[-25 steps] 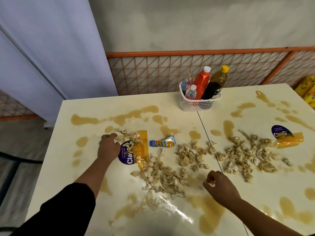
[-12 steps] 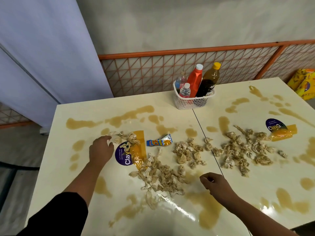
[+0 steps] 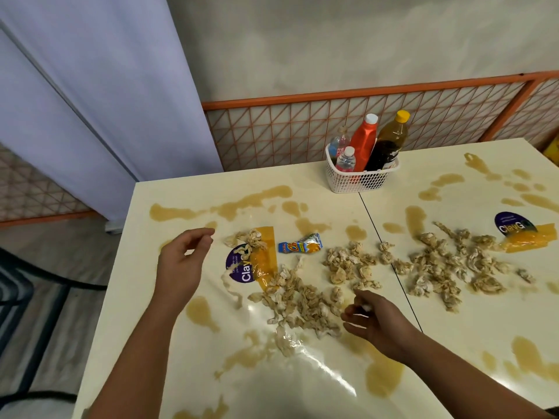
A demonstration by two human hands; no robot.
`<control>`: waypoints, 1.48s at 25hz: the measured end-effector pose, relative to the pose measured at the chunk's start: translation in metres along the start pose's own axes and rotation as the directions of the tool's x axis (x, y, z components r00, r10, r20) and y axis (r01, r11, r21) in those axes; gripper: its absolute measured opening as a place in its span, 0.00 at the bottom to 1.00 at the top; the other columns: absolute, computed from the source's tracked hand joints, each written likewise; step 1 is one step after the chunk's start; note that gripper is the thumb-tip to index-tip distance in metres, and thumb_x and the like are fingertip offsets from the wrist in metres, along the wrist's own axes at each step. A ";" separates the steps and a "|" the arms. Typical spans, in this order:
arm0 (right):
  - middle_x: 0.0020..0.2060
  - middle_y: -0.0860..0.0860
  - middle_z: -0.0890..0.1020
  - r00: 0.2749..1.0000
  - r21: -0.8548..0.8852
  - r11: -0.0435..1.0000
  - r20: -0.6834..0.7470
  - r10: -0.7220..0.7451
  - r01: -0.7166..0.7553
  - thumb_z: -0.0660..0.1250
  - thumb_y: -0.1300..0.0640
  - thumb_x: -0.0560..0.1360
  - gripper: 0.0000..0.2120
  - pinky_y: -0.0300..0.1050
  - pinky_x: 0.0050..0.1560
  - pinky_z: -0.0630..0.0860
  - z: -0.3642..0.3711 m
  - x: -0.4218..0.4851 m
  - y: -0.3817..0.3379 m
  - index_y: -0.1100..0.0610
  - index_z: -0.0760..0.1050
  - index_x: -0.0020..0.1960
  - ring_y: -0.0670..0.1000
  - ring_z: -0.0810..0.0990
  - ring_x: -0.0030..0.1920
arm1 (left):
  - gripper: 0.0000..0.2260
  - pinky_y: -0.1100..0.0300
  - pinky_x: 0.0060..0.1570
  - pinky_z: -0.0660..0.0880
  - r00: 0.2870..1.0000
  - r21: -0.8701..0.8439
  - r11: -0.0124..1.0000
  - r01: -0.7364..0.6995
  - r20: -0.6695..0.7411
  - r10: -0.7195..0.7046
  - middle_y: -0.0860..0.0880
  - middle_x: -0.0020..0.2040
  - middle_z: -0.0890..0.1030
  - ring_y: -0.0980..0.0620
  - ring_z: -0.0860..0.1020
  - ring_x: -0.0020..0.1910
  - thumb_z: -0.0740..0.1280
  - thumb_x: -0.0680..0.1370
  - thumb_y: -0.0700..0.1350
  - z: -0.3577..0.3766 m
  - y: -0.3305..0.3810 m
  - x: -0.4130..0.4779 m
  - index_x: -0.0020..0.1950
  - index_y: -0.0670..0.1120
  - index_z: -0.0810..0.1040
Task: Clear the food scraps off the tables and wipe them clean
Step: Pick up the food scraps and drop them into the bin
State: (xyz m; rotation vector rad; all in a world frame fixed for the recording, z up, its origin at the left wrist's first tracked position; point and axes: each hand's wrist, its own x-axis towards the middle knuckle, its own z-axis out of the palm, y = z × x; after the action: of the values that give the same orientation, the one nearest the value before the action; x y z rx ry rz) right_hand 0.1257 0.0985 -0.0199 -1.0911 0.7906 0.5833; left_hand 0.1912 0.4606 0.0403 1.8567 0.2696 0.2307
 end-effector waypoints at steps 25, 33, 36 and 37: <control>0.48 0.65 0.82 0.981 0.152 0.987 0.195 0.017 -0.048 0.58 0.66 0.81 0.14 0.47 0.38 0.83 -0.025 -0.025 0.018 0.69 0.72 0.64 0.59 0.85 0.42 | 0.04 0.64 0.44 0.73 0.995 0.393 0.920 -0.010 0.092 -0.028 0.53 0.43 0.83 0.59 0.79 0.42 0.72 0.77 0.39 0.066 -0.083 -0.087 0.48 0.48 0.83; 0.41 0.61 0.80 0.956 0.135 0.990 0.284 -0.072 0.035 0.59 0.68 0.79 0.14 0.46 0.34 0.75 -0.093 -0.057 -0.008 0.67 0.74 0.62 0.54 0.77 0.35 | 0.13 0.42 0.61 0.77 0.873 -0.726 0.503 0.468 0.293 -0.390 0.43 0.59 0.82 0.43 0.81 0.61 0.61 0.80 0.40 0.120 0.015 -0.134 0.63 0.40 0.76; 0.32 0.53 0.68 0.965 0.246 0.969 0.255 -0.064 0.000 0.61 0.61 0.75 0.09 0.45 0.31 0.67 -0.138 -0.070 -0.006 0.65 0.76 0.50 0.51 0.66 0.30 | 0.10 0.44 0.56 0.79 0.815 -0.810 0.265 0.523 0.385 -0.433 0.43 0.47 0.83 0.43 0.82 0.52 0.60 0.78 0.40 0.161 0.041 -0.161 0.51 0.42 0.80; 0.31 0.52 0.65 0.970 0.278 0.960 0.231 -0.069 0.002 0.62 0.58 0.76 0.08 0.44 0.31 0.65 -0.155 -0.073 -0.005 0.63 0.75 0.47 0.51 0.64 0.29 | 0.10 0.45 0.53 0.81 0.802 -0.822 0.222 0.524 0.389 -0.453 0.44 0.43 0.82 0.44 0.82 0.48 0.58 0.80 0.41 0.175 0.048 -0.169 0.48 0.42 0.79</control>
State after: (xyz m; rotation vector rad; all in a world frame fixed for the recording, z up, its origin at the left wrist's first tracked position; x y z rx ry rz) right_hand 0.0442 -0.0504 0.0038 -0.7596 0.6187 0.5436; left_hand 0.0849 0.2366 0.0307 0.5605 0.5480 -0.1429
